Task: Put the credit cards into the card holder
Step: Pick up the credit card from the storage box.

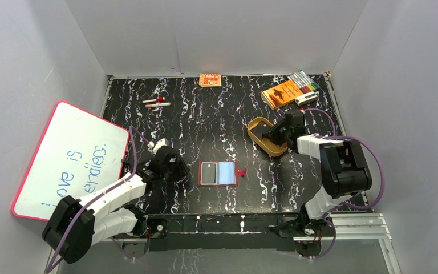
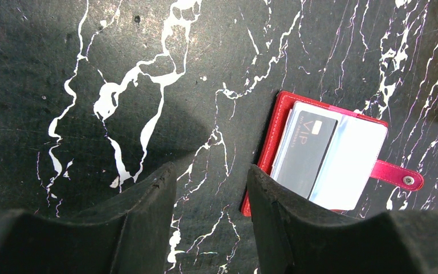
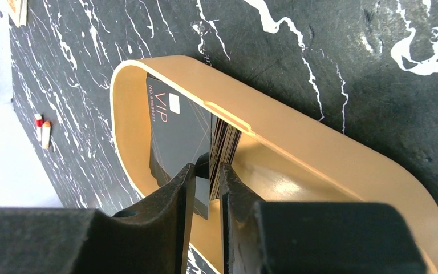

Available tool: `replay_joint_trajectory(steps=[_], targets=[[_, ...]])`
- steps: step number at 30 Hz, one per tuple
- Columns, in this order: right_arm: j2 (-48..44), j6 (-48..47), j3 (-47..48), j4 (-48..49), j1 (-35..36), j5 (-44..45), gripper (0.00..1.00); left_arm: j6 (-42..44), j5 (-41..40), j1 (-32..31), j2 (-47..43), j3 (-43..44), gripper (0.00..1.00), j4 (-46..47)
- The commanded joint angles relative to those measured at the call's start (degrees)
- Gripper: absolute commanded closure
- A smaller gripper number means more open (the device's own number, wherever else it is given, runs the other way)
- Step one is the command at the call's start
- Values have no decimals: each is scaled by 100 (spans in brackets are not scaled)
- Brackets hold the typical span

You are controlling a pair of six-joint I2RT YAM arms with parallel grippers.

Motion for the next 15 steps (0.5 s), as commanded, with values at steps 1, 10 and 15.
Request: replay_joint_trajectory(steps=[1, 10, 15], targets=[[-262, -75, -93, 137, -56, 25, 73, 30, -5, -24, -8, 1, 54, -27], [-481, -124, -229, 128, -126, 21, 79, 61, 3, -24, 29, 64, 54, -43], [-520, -165, -278, 156, -155, -24, 80, 68, 12, -24, 51, 82, 54, -35]])
